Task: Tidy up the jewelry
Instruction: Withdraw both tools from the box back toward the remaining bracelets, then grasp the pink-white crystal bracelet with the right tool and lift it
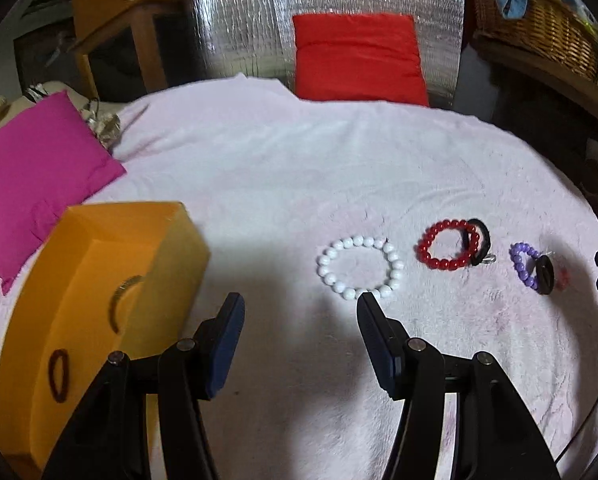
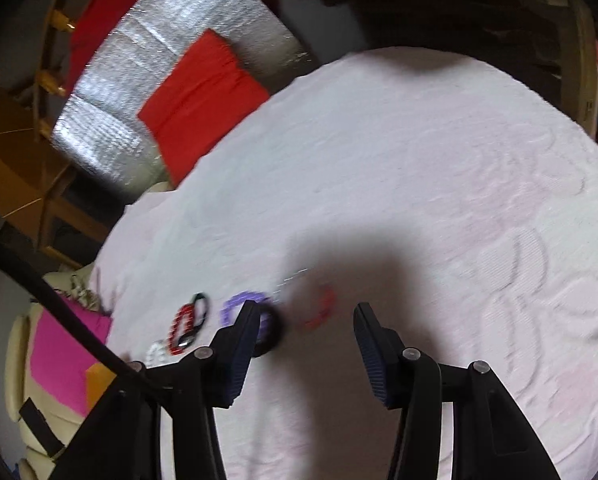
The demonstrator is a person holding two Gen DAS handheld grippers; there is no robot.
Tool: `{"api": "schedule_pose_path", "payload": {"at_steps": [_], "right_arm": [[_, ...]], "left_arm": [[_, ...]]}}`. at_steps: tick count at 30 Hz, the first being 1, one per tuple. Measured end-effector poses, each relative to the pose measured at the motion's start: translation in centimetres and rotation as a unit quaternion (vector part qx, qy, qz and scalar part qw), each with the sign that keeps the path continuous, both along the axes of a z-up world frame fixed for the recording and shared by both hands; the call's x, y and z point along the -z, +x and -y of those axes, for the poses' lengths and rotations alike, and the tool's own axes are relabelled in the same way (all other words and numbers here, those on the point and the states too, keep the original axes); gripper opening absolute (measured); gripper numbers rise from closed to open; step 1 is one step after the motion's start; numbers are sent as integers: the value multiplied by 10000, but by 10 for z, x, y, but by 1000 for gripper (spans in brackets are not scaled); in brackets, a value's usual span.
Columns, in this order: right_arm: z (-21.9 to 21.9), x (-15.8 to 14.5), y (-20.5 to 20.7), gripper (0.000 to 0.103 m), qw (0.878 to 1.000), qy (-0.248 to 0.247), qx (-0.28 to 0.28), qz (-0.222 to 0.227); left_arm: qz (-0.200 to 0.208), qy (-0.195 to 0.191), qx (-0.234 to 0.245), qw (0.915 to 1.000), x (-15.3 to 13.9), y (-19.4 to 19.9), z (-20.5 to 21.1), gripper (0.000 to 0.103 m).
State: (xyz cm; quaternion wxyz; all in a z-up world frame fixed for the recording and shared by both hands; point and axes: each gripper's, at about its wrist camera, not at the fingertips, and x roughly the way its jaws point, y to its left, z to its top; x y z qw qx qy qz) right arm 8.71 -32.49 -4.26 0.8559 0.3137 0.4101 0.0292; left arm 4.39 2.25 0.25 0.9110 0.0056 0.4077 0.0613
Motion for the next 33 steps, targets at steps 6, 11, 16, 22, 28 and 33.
{"api": "schedule_pose_path", "payload": {"at_steps": [6,11,16,22,28,33], "right_arm": [[-12,10,20,46,9991,-382,-152,-87],[-30,17,36,46,9924,-1209,-167,-173],[-51,24,44,22,9745,-2219,-279,-188],[-50,24,40,8,9665,-2536,-381,-121],[-28,6,26,8,9710,-2388,-22,66],[-8,-5,18,8,9810,-1925,134,206]], "left_arm": [[-189,-102,-90,9997,13,18,-3,60],[-259,-267,-11,9993,22,31,-4,67],[-218,-353,200,9989,31,43,3,73],[-160,-547,405,9976,32,51,15,73],[-417,-591,530,9960,41,51,27,73],[-547,-563,744,9941,39,41,30,64]]}}
